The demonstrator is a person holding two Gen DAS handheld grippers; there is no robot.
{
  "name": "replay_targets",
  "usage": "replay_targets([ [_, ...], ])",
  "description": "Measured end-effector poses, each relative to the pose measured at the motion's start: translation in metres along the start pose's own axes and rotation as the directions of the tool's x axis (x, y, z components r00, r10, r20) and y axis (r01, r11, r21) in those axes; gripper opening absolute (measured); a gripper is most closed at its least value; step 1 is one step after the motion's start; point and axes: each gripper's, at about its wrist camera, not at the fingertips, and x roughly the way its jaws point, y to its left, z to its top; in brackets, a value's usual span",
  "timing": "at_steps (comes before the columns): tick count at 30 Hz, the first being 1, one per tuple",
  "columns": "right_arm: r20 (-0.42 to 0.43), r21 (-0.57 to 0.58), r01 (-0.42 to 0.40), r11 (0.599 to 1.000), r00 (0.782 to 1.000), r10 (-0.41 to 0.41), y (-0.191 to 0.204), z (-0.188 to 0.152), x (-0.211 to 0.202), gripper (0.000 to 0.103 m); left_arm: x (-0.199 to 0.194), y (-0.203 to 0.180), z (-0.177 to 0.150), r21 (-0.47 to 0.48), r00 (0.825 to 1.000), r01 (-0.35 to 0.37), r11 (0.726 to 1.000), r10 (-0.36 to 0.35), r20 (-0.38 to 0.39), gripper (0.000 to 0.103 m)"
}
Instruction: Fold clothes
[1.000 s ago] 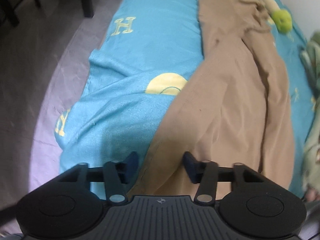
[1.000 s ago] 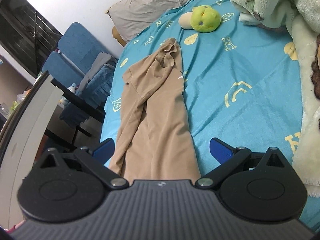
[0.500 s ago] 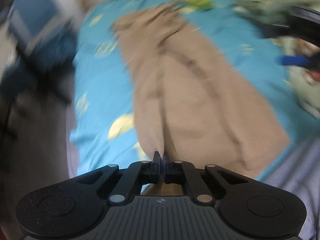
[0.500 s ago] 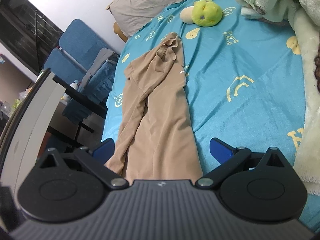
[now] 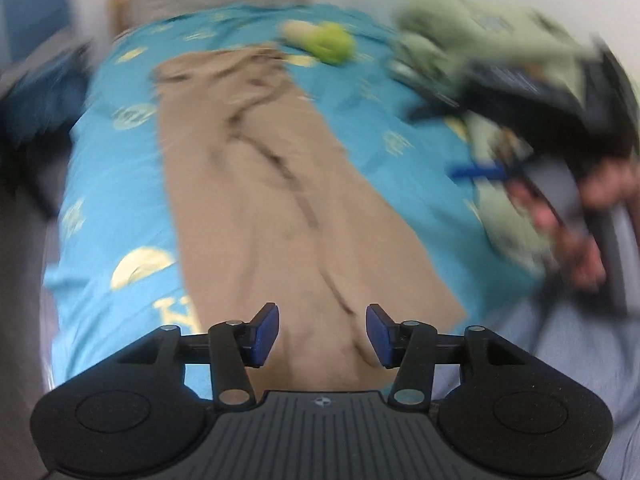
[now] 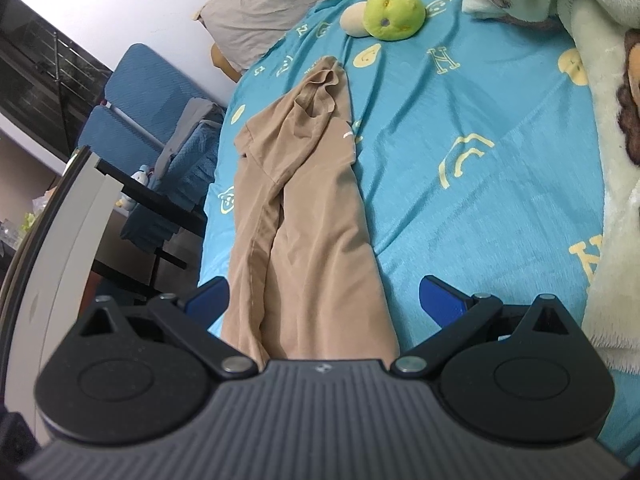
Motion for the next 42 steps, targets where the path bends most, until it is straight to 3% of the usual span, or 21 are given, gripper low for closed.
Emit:
replay_targets([
  [2,-0.007,0.005,0.008,1.000,1.000,-0.008,-0.001,-0.001,0.002,0.103,0.009,0.027,0.001,-0.141,0.999,-0.027,0.990,0.024,-0.026,0.056],
  [4,-0.025,0.016,0.018,1.000,1.000,-0.017,-0.004,-0.002,0.004,0.103,0.020,0.047,0.003,-0.268,0.998,-0.019,0.963,0.002,-0.063,0.058],
  [7,-0.086,0.057,0.047,0.997,0.995,-0.042,-0.014,-0.004,0.014,0.103,0.031,0.064,0.003,-0.370,0.996,-0.026,0.929,-0.008,-0.091,0.068],
  [11,-0.181,0.078,0.100,0.992,0.980,-0.084,-0.020,-0.011,0.034,0.100,0.049,0.074,0.001,-0.426,0.988,-0.014,0.905,-0.054,-0.147,0.077],
  [14,-0.262,0.043,0.148,0.988,0.956,-0.132,-0.021,-0.017,0.051,0.099,0.069,0.079,-0.002,-0.451,0.966,0.017,0.892,-0.131,-0.223,0.082],
  [18,-0.309,0.009,0.151,0.988,0.940,-0.141,-0.017,-0.024,0.056,0.100,0.068,0.073,-0.003,-0.433,0.959,0.045,0.900,-0.160,-0.233,0.083],
  [20,-0.340,-0.001,0.137,0.991,0.931,-0.129,-0.014,-0.029,0.055,0.096,0.065,0.068,-0.005,-0.414,0.953,0.067,0.908,-0.181,-0.243,0.076],
  [22,-0.378,-0.038,0.128,0.991,0.916,-0.133,-0.008,-0.036,0.053,0.082,0.064,0.063,-0.006,-0.392,0.946,0.084,0.916,-0.196,-0.257,0.070],
  [25,-0.416,-0.112,0.136,0.984,0.893,-0.171,0.005,-0.048,0.053,0.081,0.061,0.054,-0.008,-0.348,0.938,0.073,0.935,-0.183,-0.296,0.065],
  [28,-0.439,-0.212,0.147,0.966,0.869,-0.229,0.021,-0.061,0.052,0.081,0.056,0.043,-0.009,-0.290,0.931,0.043,0.956,-0.143,-0.335,0.049],
  [29,-0.440,-0.247,0.151,0.957,0.863,-0.250,0.026,-0.065,0.052,0.080,0.054,0.040,-0.010,-0.270,0.930,0.031,0.962,-0.127,-0.345,0.039],
  [32,-0.432,-0.348,0.165,0.923,0.845,-0.314,0.038,-0.078,0.049,0.061,0.046,0.035,-0.012,-0.246,0.928,0.009,0.969,-0.100,-0.358,0.016],
  [34,-0.416,-0.421,0.164,0.892,0.839,-0.350,0.047,-0.084,0.046,0.045,0.038,0.034,-0.011,-0.245,0.936,0.005,0.970,-0.090,-0.339,0.009],
  [35,-0.402,-0.443,0.165,0.881,0.842,-0.360,0.049,-0.086,0.043,0.028,0.033,0.035,-0.011,-0.251,0.942,0.006,0.968,-0.090,-0.323,0.006],
  [36,-0.387,-0.453,0.165,0.876,0.849,-0.360,0.050,-0.086,0.040,0.020,0.027,0.036,-0.010,-0.262,0.951,0.011,0.965,-0.091,-0.297,0.005],
  [39,-0.330,-0.453,0.167,0.876,0.881,-0.339,0.052,-0.082,0.026,0.016,-0.005,0.041,-0.006,-0.299,0.981,0.078,0.951,-0.127,-0.148,0.005],
  [42,-0.244,-0.448,0.153,0.881,0.927,-0.285,0.059,-0.078,-0.004,0.015,-0.043,0.045,-0.006,-0.324,0.989,0.140,0.936,-0.145,0.009,0.004],
])
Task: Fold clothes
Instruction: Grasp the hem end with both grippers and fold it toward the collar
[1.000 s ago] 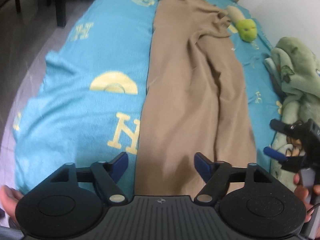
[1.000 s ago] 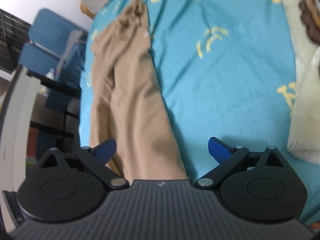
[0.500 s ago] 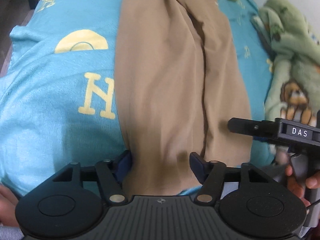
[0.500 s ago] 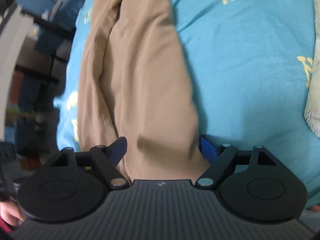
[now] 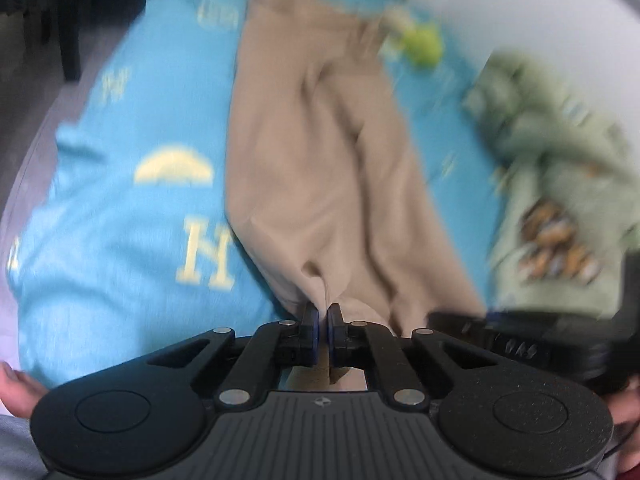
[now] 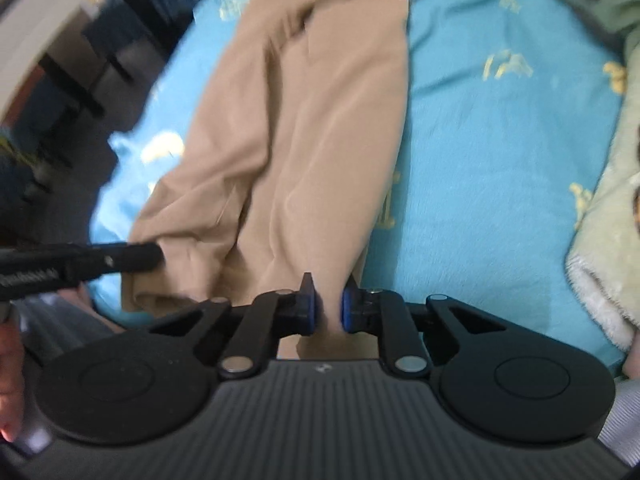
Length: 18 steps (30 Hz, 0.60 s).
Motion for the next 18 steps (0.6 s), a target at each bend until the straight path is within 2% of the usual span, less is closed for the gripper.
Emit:
replay_targets([
  [3,0.119,-0.001,-0.031,1.000,0.992,0.031,0.002,-0.003,-0.037,0.014,-0.035,-0.004,-0.004,0.000,0.994,0.022,1.000,-0.022,0.104,0.004],
  [6,0.214,0.013,-0.078,0.997,0.974,0.074,0.000,-0.006,-0.072,0.014,-0.064,-0.013,-0.009,0.005,0.980,0.062,0.998,-0.061,0.190,0.004],
  [11,0.330,0.014,-0.135,0.991,0.936,0.123,0.008,-0.017,-0.117,0.014,-0.107,-0.035,-0.017,0.043,0.944,0.107,0.993,-0.115,0.310,0.004],
  [18,0.414,0.027,-0.225,0.974,0.889,0.194,-0.007,-0.052,-0.167,0.014,-0.155,-0.061,-0.057,0.108,0.886,0.168,0.980,-0.198,0.420,0.004],
])
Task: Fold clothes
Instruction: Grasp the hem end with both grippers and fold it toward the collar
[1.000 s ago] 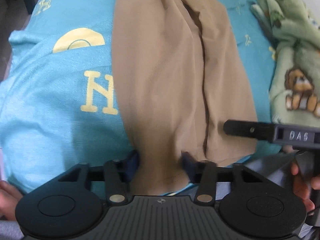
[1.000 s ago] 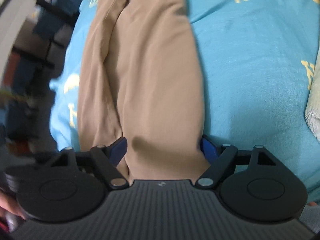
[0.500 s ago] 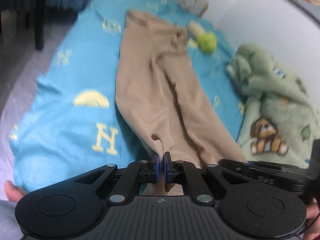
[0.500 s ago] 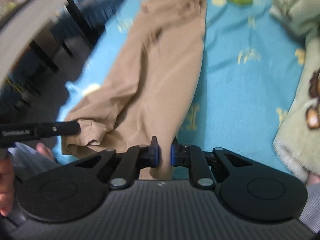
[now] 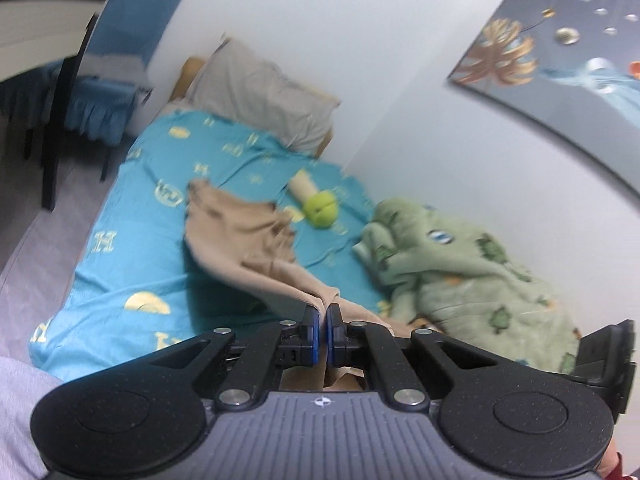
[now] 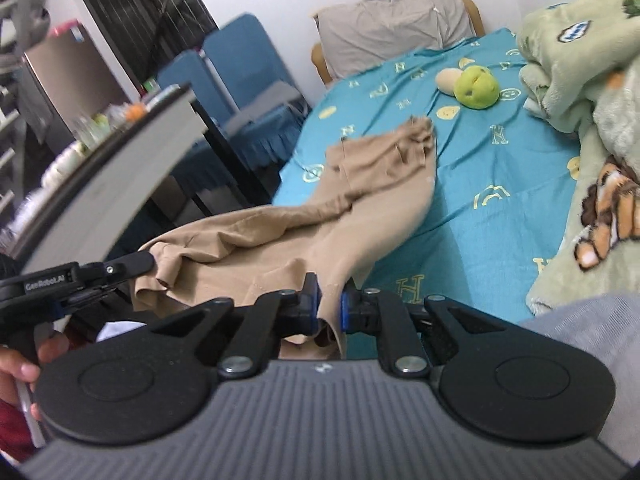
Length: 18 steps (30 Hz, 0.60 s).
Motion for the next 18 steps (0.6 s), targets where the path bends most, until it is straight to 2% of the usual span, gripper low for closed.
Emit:
replay_targets([
  [4,0.031,0.003,0.007,1.000,0.999,-0.008,-0.003,0.015,0.004,0.014,0.015,-0.002,0.002,0.029,1.000,-0.014,0.999,0.013,0.021,0.004],
  [9,0.041,0.018,0.030,0.999,0.999,-0.031,-0.015,0.052,0.036,0.014,0.058,0.006,0.028,0.029,0.999,-0.043,0.999,0.042,0.024,0.004],
  [18,0.018,0.009,0.097,0.995,0.995,-0.098,-0.040,0.116,0.146,0.014,0.178,0.046,0.090,0.080,0.986,-0.163,0.983,0.160,0.036,0.004],
])
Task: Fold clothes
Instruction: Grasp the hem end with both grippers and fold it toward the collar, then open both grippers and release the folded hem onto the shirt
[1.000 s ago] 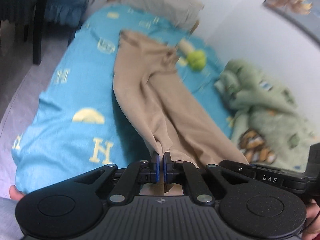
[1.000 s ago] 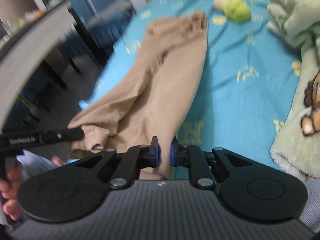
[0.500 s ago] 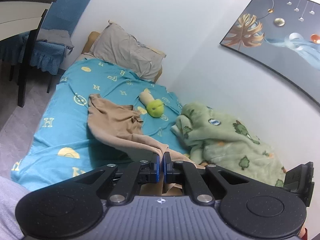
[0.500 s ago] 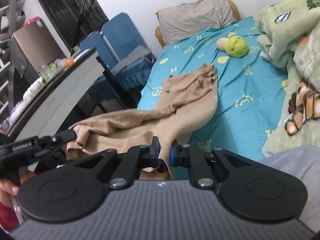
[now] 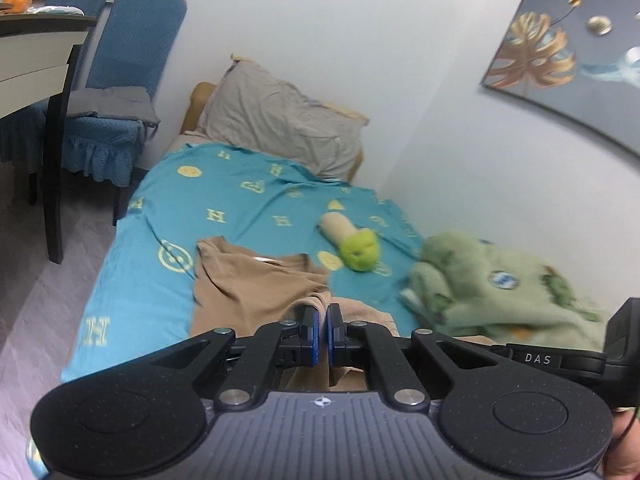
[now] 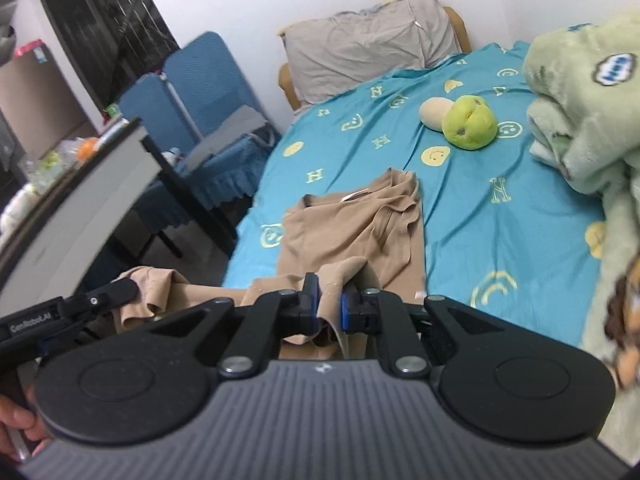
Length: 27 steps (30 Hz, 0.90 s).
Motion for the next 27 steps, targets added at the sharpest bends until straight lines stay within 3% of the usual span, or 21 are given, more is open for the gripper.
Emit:
replay_targets([
  [5,-0.043,0.002,0.058,0.998,0.997,-0.058,-0.017,0.006,0.073,0.014,0.086,0.023,0.000,0.086,0.997,-0.068,0.994,0.071,-0.037,0.004],
  [13,-0.136,-0.009,0.128,0.992,0.982,-0.128,-0.046,-0.006,0.170,0.014,0.190,0.072,-0.044,0.111,0.970,-0.153,0.982,0.171,-0.173,0.005],
  [16,-0.157,-0.036,0.147,0.988,0.976,-0.151,-0.049,-0.012,0.186,0.014,0.210,0.080,-0.056,0.130,0.959,-0.166,0.978,0.190,-0.208,0.005],
  [23,-0.171,-0.055,0.165,0.985,0.970,-0.172,-0.051,-0.017,0.196,0.017,0.214,0.079,-0.060,0.135,0.960,-0.163,0.977,0.189,-0.209,0.006],
  [25,-0.162,-0.063,0.176,0.982,0.970,-0.184,-0.049,-0.015,0.192,0.033,0.207,0.075,-0.057,0.140,0.961,-0.164,0.977,0.190,-0.201,0.010],
  [27,-0.129,-0.068,0.180,0.981,0.974,-0.188,-0.047,-0.014,0.182,0.074,0.194,0.068,-0.052,0.147,0.967,-0.163,0.976,0.187,-0.173,0.018],
])
